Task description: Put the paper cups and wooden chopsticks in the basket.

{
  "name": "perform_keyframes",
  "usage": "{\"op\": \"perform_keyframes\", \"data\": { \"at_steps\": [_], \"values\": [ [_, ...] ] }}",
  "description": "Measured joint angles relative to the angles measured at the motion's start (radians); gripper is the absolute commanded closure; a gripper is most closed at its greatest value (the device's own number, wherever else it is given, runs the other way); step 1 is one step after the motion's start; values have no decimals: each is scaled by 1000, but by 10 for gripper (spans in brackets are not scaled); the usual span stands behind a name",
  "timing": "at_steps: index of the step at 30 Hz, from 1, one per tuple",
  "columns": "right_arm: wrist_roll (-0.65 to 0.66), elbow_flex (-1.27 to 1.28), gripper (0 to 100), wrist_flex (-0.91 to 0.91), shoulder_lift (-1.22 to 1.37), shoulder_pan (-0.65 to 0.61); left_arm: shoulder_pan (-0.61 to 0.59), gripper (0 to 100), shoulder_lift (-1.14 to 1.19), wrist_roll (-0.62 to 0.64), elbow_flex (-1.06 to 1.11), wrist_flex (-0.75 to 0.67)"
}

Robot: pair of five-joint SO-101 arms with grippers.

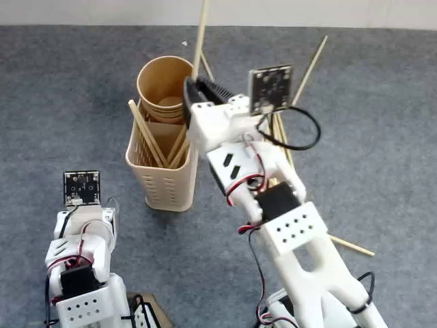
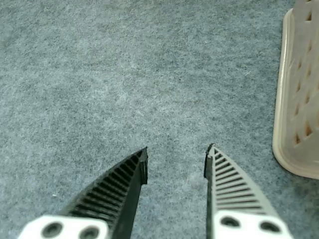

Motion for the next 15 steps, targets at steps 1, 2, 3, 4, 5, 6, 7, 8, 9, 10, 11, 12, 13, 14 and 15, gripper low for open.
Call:
{"op": "perform_keyframes", "data": {
  "at_steps": [1, 2, 3, 4, 5, 6, 7, 8, 9, 10, 11, 12, 13, 14, 15],
  "values": [
    [0, 9, 993, -8, 3, -2, 0, 787, 0, 0, 0, 0],
    [0, 15, 993, -12, 8, -8, 0, 787, 0, 0, 0, 0],
    [0, 20, 993, -15, 9, -12, 0, 787, 0, 0, 0, 0],
    [0, 31, 993, -18, 9, -18, 0, 787, 0, 0, 0, 0],
    [0, 37, 989, -20, 11, -21, 0, 787, 0, 0, 0, 0],
    [0, 46, 988, -20, 11, -25, 0, 787, 0, 0, 0, 0],
    [0, 49, 986, -20, 11, -25, 0, 787, 0, 0, 0, 0],
    [0, 51, 974, -20, 11, -29, 0, 787, 0, 0, 0, 0],
    [0, 51, 947, -20, 11, -32, 0, 787, 0, 0, 0, 0],
    [0, 51, 916, -20, 11, -37, 0, 787, 0, 0, 0, 0],
    [0, 51, 884, -15, 11, -38, 0, 787, 0, 0, 0, 0],
    [0, 51, 857, 0, 11, -38, 0, 787, 0, 0, 0, 0],
    [0, 51, 837, 25, 11, -38, 0, 787, 0, 0, 0, 0],
    [0, 51, 828, 57, 9, -48, 0, 787, 0, 0, 0, 0],
    [-2, 51, 828, 91, 9, -60, 0, 787, 0, 0, 0, 0]
  ]
}}
